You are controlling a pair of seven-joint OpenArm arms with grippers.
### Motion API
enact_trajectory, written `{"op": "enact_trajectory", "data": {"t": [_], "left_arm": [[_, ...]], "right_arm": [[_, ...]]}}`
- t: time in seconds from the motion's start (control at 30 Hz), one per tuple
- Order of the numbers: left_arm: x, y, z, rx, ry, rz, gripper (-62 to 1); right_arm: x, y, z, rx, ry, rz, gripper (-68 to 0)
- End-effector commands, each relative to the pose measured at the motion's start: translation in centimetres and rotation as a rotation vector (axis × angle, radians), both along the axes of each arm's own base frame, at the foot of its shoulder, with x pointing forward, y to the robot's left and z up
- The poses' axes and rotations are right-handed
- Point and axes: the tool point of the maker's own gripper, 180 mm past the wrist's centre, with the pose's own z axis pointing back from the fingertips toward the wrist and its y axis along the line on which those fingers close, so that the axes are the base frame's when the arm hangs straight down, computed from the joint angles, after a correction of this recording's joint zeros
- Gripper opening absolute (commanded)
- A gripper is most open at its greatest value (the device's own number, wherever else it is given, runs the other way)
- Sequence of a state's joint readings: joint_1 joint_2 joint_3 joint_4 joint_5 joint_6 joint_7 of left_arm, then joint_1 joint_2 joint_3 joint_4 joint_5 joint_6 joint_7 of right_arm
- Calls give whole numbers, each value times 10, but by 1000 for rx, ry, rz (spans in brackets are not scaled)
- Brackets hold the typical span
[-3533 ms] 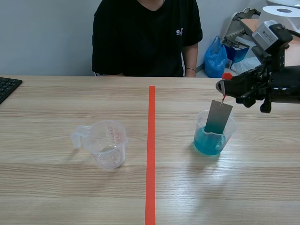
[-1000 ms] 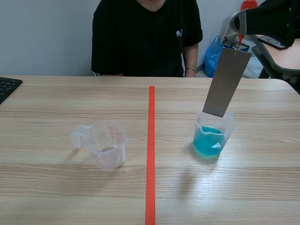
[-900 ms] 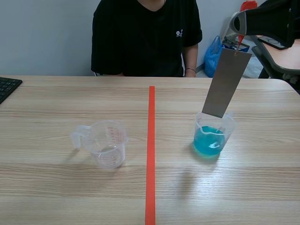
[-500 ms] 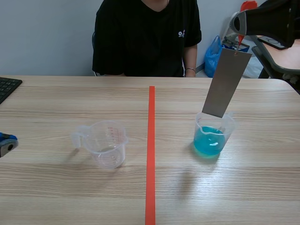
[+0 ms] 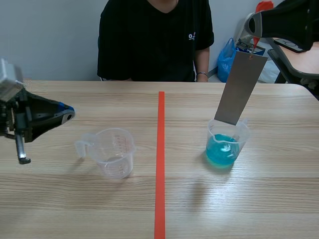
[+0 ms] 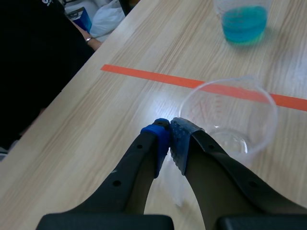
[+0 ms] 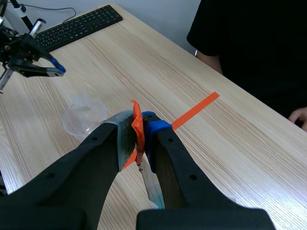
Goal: Do the redox reaction experiment.
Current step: 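Raise the plate and point at it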
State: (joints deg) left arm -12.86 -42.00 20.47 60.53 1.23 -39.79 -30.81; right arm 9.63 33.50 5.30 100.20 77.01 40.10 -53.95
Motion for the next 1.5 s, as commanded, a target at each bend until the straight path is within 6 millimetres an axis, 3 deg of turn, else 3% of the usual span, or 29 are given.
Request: {"op": "enact_trajectory", "data": {"t": [0.0, 0.4, 0.67, 0.83, 1.2, 1.47], "left_arm": [[9, -11, 8, -34, -19, -7, -567], [46, -98, -4, -27, 24, -107, -567], [50, -165, -8, 14, 50, -211, -567], [46, -195, -6, 36, 51, -259, -567], [39, -225, 12, -59, 47, -295, -567], [30, -233, 30, -187, 20, -329, -567]], "right_arm": [[1, -3, 16, 22, -42, -4, -660], [1, -3, 16, 21, -41, -4, -660], [1, -3, 16, 21, -41, -4, -660], [1, -3, 16, 21, -41, -4, -660], [1, -3, 16, 22, -42, -4, -660], [1, -3, 16, 22, -42, -4, -660]]}}
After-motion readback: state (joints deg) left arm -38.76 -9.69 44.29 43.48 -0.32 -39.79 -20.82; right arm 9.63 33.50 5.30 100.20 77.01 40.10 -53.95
